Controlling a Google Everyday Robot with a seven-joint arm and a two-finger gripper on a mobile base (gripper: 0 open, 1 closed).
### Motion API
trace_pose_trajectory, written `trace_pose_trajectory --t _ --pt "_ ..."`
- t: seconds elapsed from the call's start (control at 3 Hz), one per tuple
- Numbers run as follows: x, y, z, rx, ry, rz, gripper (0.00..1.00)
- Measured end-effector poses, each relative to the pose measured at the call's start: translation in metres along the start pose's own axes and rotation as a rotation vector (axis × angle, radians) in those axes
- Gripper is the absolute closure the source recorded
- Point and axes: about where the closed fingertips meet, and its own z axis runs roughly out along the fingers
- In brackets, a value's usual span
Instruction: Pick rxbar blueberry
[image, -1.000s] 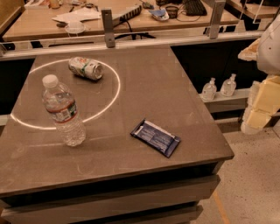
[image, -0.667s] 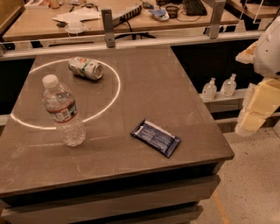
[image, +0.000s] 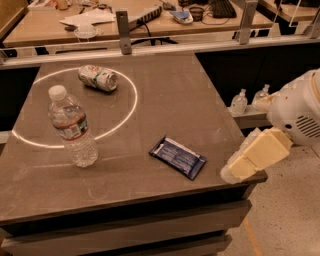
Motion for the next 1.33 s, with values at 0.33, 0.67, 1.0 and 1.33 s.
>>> trace_pose_trajectory --t 0.33,0.67,1.0,1.33 --pt "-0.006 0.005 0.004 -0.019 -0.034 0.019 0.0" --pt "-0.006 0.005 0.004 -0.019 -0.034 0.019 0.0" --pt "-0.011 0.023 0.021 -0.01 -0.016 0.023 0.0" --pt "-0.024 0.051 0.052 0.046 0.008 0.047 0.0"
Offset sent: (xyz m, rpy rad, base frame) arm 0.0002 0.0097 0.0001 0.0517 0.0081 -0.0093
